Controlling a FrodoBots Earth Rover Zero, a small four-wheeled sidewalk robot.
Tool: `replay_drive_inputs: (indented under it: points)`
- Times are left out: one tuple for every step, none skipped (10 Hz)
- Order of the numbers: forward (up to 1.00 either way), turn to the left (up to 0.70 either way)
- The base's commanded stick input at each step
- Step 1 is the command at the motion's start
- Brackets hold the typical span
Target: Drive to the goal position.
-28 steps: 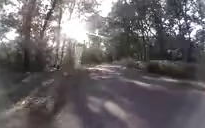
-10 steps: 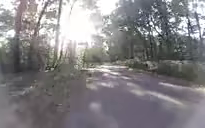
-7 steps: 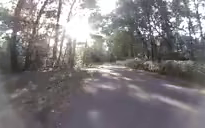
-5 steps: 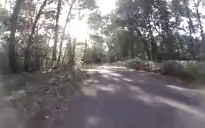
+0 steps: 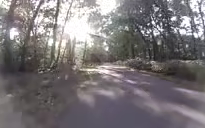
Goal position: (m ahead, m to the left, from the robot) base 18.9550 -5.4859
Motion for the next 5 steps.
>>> replay_drive_inputs:
  points:
    - [0.70, -0.01]
    - [0.70, -0.01]
    - [0.70, -0.01]
    - [0.70, -0.01]
    - [0.70, -0.01]
